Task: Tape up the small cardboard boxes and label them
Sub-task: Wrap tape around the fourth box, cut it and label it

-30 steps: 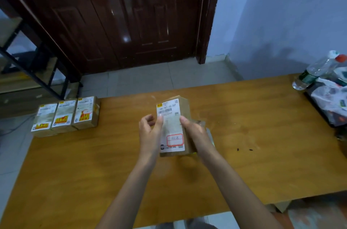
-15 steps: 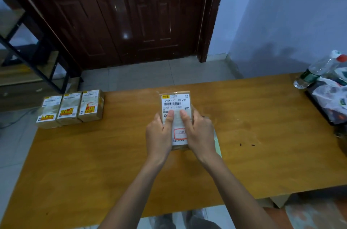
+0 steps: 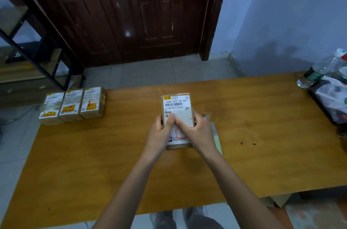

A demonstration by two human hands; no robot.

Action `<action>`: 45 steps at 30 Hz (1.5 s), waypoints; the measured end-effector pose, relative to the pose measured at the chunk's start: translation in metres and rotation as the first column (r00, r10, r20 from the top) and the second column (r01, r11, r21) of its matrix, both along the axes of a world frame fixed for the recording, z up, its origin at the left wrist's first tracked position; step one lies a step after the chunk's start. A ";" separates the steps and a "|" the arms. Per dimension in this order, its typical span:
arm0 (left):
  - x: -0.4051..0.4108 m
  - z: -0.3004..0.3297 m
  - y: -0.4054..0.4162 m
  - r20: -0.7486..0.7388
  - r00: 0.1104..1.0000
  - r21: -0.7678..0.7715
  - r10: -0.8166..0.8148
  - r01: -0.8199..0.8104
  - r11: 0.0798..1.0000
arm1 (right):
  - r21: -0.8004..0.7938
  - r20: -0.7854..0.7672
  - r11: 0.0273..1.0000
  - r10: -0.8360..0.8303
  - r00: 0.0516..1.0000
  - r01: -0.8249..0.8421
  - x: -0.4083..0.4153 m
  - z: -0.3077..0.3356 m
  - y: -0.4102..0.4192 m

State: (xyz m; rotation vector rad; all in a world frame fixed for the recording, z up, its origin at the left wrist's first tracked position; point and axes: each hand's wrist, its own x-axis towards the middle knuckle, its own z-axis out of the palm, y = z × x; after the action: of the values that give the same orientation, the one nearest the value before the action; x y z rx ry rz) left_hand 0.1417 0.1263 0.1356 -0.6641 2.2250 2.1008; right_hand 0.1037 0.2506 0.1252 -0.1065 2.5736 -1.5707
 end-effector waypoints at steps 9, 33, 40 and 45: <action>0.005 -0.006 -0.017 -0.011 0.959 0.178 -0.285 0.282 0.943 | -0.241 0.124 0.950 0.233 0.965 -0.198 -0.005 -0.001 0.042; -0.019 -0.023 0.091 -0.047 0.977 -0.377 0.209 -0.211 0.902 | -0.153 0.027 0.985 -0.077 0.997 0.080 -0.014 -0.018 0.069; -0.012 -0.005 0.089 0.195 0.930 0.493 0.311 -0.367 0.789 | -0.389 0.177 0.914 -0.047 0.983 0.114 -0.014 -0.002 0.061; 0.005 0.006 0.061 0.217 0.930 0.718 0.296 -0.358 0.597 | -0.650 0.306 0.747 0.088 0.948 0.141 -0.003 0.012 0.048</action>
State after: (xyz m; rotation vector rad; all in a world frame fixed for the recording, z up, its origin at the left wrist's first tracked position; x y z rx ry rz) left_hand 0.1464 0.1876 0.1418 -1.0796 1.0102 2.7824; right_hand 0.1006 0.2985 0.1369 0.1171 1.6717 -2.2321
